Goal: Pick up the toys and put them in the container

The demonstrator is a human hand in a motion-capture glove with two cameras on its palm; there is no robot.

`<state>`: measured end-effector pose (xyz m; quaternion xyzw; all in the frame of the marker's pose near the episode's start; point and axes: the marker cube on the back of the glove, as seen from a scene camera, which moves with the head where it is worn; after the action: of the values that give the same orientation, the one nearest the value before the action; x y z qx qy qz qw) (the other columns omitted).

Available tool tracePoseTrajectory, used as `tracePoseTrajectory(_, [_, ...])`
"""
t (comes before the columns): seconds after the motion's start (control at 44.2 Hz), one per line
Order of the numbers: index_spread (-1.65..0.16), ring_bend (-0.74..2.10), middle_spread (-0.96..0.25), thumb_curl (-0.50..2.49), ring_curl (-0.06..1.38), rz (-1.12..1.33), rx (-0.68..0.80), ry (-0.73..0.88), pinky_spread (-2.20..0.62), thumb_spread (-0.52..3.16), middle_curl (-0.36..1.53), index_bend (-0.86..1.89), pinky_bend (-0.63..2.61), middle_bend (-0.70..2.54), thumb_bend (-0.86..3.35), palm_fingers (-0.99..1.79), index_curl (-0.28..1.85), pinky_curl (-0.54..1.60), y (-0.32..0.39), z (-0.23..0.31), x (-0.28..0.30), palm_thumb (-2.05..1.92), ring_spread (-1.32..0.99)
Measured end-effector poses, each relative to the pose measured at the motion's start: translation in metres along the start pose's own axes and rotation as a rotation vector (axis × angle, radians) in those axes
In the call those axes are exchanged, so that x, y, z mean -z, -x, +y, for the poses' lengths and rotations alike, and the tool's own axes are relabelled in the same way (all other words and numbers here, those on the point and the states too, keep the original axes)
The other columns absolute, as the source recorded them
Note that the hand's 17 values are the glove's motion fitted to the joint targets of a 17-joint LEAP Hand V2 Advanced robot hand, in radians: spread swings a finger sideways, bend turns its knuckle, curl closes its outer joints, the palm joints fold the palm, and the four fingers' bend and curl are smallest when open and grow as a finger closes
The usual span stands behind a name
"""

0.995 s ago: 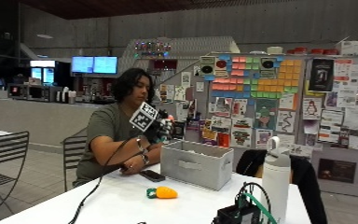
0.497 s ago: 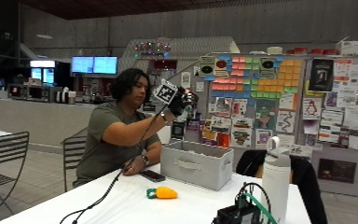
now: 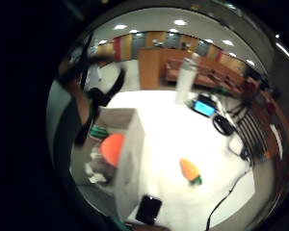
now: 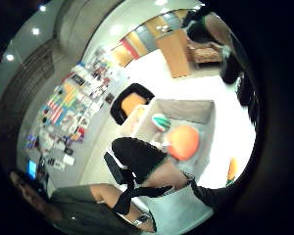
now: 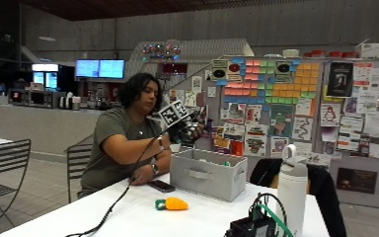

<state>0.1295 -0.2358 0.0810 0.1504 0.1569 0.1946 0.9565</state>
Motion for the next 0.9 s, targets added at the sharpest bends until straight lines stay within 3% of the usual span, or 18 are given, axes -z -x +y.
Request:
tracePoseTrajectory(0.045, [-0.36, 1.54, -0.31, 0.37, 0.44, 0.037, -0.211, 0.016, -0.36, 0.93, 0.68, -0.04, 1.34, 1.09, -0.1, 0.82, 0.48, 0.47, -0.02, 0.013, 0.0, -0.12, -0.35])
tracePoseTrajectory(0.09, [-0.36, 1.6, -0.33, 0.36, 0.48, 0.076, -0.326, 0.034, -0.38, 0.97, 0.72, 0.06, 1.43, 1.18, -0.07, 0.91, 0.48, 0.52, -0.042, 0.028, -0.003, -0.09, -0.36])
tracePoseTrajectory(0.271, [-0.36, 1.79, -0.36, 0.35, 0.61, 0.138, -0.608, 0.19, -0.44, 1.11, 0.87, 0.16, 1.57, 1.38, 0.0, 0.91, 0.48, 0.66, -0.122, 0.108, -0.042, 0.04, -0.36])
tracePoseTrajectory(0.362, [-0.36, 1.82, -0.36, 0.35, 0.65, 0.135, -0.717, 0.192, -0.47, 1.15, 0.9, 0.26, 1.57, 1.42, 0.02, 0.97, 0.51, 0.7, -0.152, 0.143, -0.069, 0.1, -0.38])
tracePoseTrajectory(0.542, [-0.36, 1.81, -0.34, 0.36, 0.72, 0.259, -0.89, 0.243, -0.51, 1.16, 0.94, 0.29, 1.55, 1.48, 0.04, 0.97, 0.53, 0.77, -0.194, 0.161, -0.115, 0.2, -0.39])
tracePoseTrajectory(0.678, [-0.36, 1.81, -0.31, 0.4, 0.76, 0.24, -0.824, 0.285, -0.54, 1.19, 0.95, 0.27, 1.54, 1.49, 0.12, 0.94, 0.53, 0.82, -0.182, 0.173, -0.114, 0.39, -0.4])
tracePoseTrajectory(0.768, [-0.36, 1.79, -0.3, 0.41, 0.77, 0.218, -0.816, 0.225, -0.55, 1.22, 0.95, 0.33, 1.51, 1.48, 0.16, 0.99, 0.54, 0.84, -0.176, 0.166, -0.098, 0.49, -0.4])
tracePoseTrajectory(0.859, [-0.35, 1.78, -0.29, 0.41, 0.79, 0.128, -0.965, 0.15, -0.57, 1.24, 0.96, 0.36, 1.49, 1.5, 0.17, 1.0, 0.55, 0.87, -0.151, 0.148, -0.05, 0.53, -0.4])
tracePoseTrajectory(0.904, [-0.34, 1.78, -0.28, 0.42, 0.79, 0.097, -0.954, 0.107, -0.58, 1.25, 0.96, 0.38, 1.47, 1.5, 0.18, 1.0, 0.56, 0.88, -0.139, 0.141, -0.021, 0.54, -0.4])
